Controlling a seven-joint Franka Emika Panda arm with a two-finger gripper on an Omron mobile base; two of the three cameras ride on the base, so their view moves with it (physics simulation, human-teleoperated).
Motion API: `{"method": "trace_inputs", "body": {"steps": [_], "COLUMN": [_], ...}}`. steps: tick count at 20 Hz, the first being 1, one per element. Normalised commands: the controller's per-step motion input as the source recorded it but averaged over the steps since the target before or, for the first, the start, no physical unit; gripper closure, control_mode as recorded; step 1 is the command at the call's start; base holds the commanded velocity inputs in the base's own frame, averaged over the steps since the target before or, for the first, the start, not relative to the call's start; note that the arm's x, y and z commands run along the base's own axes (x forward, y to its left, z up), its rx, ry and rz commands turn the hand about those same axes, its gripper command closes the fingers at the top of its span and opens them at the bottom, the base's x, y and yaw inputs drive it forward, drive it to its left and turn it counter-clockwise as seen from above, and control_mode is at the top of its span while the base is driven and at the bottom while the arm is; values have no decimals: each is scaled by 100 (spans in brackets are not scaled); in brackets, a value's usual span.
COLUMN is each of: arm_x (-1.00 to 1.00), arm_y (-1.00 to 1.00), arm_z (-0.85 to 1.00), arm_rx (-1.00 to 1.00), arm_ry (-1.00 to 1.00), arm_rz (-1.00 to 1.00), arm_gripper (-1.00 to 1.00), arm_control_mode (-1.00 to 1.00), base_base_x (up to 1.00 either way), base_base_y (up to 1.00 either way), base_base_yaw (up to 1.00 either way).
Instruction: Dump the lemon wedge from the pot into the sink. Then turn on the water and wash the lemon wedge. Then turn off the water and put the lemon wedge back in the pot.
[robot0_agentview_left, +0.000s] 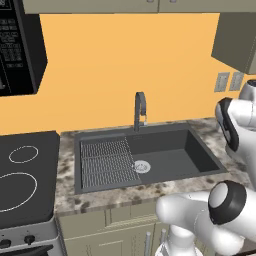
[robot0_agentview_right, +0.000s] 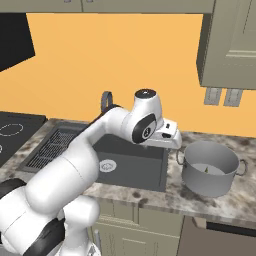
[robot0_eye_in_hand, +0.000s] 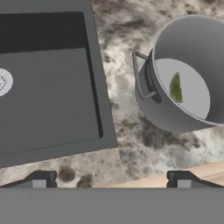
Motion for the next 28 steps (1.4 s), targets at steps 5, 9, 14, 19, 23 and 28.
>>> {"method": "trace_inputs", "body": {"steps": [5,9,14,19,23,28], "arm_x": [22,23,25,29,34,27], "arm_y": [-20,-21,-20,-15,-11,-15], "arm_z": [-25,-20,-16,-17,-16,-12], "arm_rx": [-4,-4,-3,0,0,0], "arm_ry": [3,1,0,0,1,0], "arm_rz": [0,0,0,0,0,0], "arm_gripper": [-100,-100,-100,-100,-100,-100], "arm_control_mode": [-100,-100,-100,-100,-100,-100], "base_base_x": [0,0,0,0,0,0], "base_base_y": [0,0,0,0,0,0], "base_base_yaw": [0,0,0,0,0,0]}}
